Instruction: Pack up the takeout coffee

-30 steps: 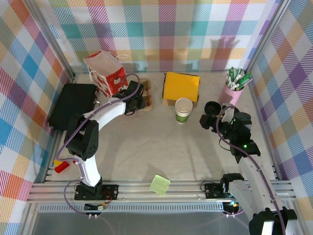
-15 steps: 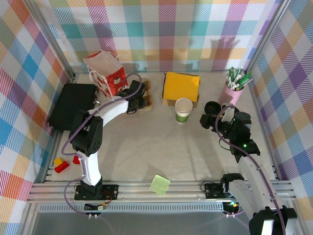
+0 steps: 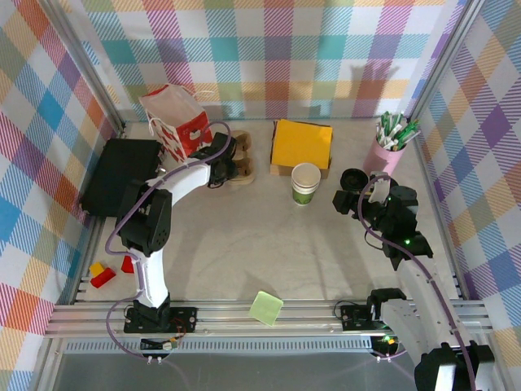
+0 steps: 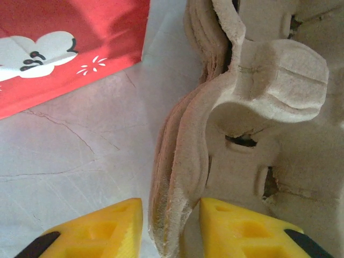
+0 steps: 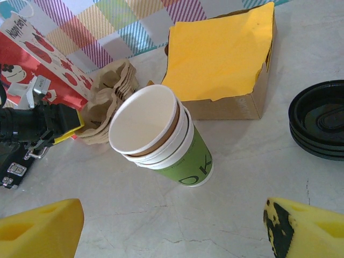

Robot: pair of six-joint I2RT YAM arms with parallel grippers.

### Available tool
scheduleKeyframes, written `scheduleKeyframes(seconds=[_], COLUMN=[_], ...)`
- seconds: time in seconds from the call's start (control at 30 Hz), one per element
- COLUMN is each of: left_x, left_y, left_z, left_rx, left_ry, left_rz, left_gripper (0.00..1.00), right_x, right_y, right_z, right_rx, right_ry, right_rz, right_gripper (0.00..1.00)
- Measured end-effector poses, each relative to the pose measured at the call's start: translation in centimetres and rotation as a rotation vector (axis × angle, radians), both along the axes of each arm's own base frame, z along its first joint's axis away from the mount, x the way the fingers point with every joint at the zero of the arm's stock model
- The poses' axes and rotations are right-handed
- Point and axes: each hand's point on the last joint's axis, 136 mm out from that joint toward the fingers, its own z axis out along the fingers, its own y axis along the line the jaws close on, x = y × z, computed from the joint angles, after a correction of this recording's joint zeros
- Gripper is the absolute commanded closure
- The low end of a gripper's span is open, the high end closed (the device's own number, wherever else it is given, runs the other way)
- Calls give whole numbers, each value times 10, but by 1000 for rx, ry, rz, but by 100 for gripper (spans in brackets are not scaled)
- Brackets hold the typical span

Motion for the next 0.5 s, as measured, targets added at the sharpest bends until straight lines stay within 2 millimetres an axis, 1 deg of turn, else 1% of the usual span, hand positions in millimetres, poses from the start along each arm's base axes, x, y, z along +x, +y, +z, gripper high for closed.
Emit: scheduleKeyframes(seconds=[0.13, 0.23, 0.5], left_x=[2, 3, 2], left_y=[-1, -1, -2], left_z=[1, 2, 1], left_rx=[-7, -10, -18], left_ry=[-9, -10, -7], left_rz=[-2, -2, -7], left_gripper=[72, 76, 83], right_x=[0, 0, 1], right_y=[0, 0, 0], right_z=[0, -1, -2], right_rx=[0, -1, -1], right_ry=[1, 4, 6], right_rz=[0, 1, 1], right_gripper=[13, 13, 14])
